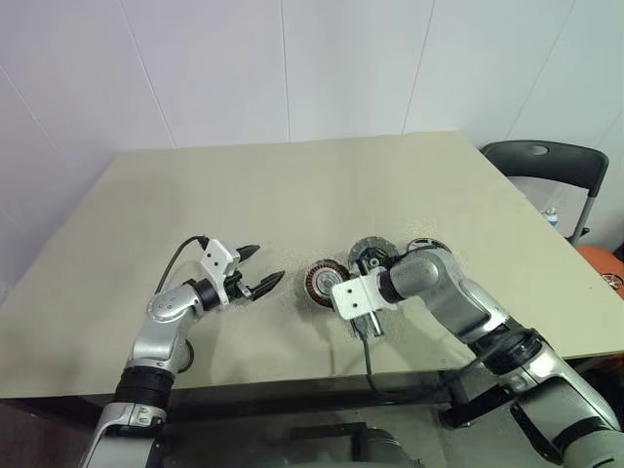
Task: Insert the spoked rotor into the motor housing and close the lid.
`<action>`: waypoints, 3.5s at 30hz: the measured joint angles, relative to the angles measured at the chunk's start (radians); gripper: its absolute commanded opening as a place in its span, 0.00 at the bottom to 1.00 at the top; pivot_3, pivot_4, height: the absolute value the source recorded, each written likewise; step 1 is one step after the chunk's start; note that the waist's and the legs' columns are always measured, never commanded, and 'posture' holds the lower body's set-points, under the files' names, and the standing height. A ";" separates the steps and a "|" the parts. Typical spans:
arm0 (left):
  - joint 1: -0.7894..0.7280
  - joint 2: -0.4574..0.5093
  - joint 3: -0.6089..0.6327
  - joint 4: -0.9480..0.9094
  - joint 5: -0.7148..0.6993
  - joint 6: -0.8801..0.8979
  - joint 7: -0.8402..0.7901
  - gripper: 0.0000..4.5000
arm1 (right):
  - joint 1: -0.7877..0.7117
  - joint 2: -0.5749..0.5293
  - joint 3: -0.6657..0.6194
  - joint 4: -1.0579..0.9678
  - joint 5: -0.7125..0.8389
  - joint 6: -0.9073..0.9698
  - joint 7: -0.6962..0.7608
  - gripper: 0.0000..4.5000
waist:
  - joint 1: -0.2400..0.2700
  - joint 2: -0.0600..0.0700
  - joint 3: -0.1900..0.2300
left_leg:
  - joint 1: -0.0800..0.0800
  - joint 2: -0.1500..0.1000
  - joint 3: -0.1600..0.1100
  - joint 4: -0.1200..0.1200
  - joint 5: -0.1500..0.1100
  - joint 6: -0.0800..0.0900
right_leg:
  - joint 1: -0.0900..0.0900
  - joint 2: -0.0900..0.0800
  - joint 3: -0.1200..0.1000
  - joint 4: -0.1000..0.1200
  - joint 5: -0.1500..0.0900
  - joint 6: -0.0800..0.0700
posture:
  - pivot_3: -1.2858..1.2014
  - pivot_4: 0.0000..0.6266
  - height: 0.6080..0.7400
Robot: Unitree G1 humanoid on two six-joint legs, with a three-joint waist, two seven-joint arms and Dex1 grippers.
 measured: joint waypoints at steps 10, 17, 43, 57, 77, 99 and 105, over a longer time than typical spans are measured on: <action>0.000 0.001 0.000 0.003 0.001 -0.001 -0.001 1.00 | 0.019 -0.025 0.001 -0.061 -0.012 0.036 0.022 0.11 | 0.000 -0.004 0.001 | 0.001 0.001 0.001 0.000 0.000 0.000 | 0.001 0.000 0.000 0.000 0.000 0.000 | 0.52 0.00 1.00; 0.000 0.001 0.000 0.004 0.006 -0.002 -0.001 1.00 | 0.018 0.005 -0.002 -0.063 -0.009 0.047 -0.005 0.61 | 0.000 -0.006 0.001 | 0.001 0.001 0.001 0.000 0.000 0.000 | 0.001 0.000 0.000 0.000 0.000 0.000 | 0.52 0.00 1.00; 0.030 -0.009 -0.002 -0.002 0.012 -0.012 -0.005 1.00 | 0.062 -0.101 -0.685 0.088 0.584 0.512 -0.102 0.61 | 0.017 -0.008 0.002 | 0.001 0.004 0.006 -0.001 -0.001 0.001 | 0.001 0.001 0.000 -0.003 0.003 -0.001 | 0.52 0.00 1.00; -0.019 -0.013 -0.015 0.024 0.009 -0.011 -0.073 1.00 | 0.467 -0.145 -0.706 -0.037 0.510 0.347 -0.324 0.61 | 0.027 -0.008 0.002 | 0.004 0.004 0.009 0.001 -0.001 0.002 | 0.006 0.002 0.001 -0.005 0.004 0.001 | 0.52 0.00 1.00; -0.051 -0.003 -0.014 0.040 0.010 -0.011 -0.110 1.00 | 0.553 -0.046 -0.713 0.125 0.505 0.220 -0.466 0.61 | 0.027 -0.007 0.003 | 0.006 0.008 0.009 0.000 -0.001 0.003 | 0.018 0.006 0.001 -0.017 0.008 0.002 | 0.52 0.00 1.00; -0.050 -0.002 -0.015 0.065 0.014 -0.018 -0.107 1.00 | 0.505 -0.044 -0.635 0.133 0.493 0.232 -0.446 0.61 | 0.025 -0.007 0.003 | 0.007 0.009 0.009 0.001 -0.001 0.002 | 0.018 0.007 0.001 -0.016 0.009 0.001 | 0.52 0.00 1.00; -0.050 -0.003 -0.019 0.076 0.025 -0.019 -0.104 1.00 | 0.503 -0.041 -0.636 0.132 0.533 0.270 -0.416 0.61 | 0.026 -0.007 0.003 | 0.007 0.009 0.009 0.001 -0.001 0.002 | 0.018 0.007 0.001 -0.017 0.009 0.001 | 0.52 0.00 1.00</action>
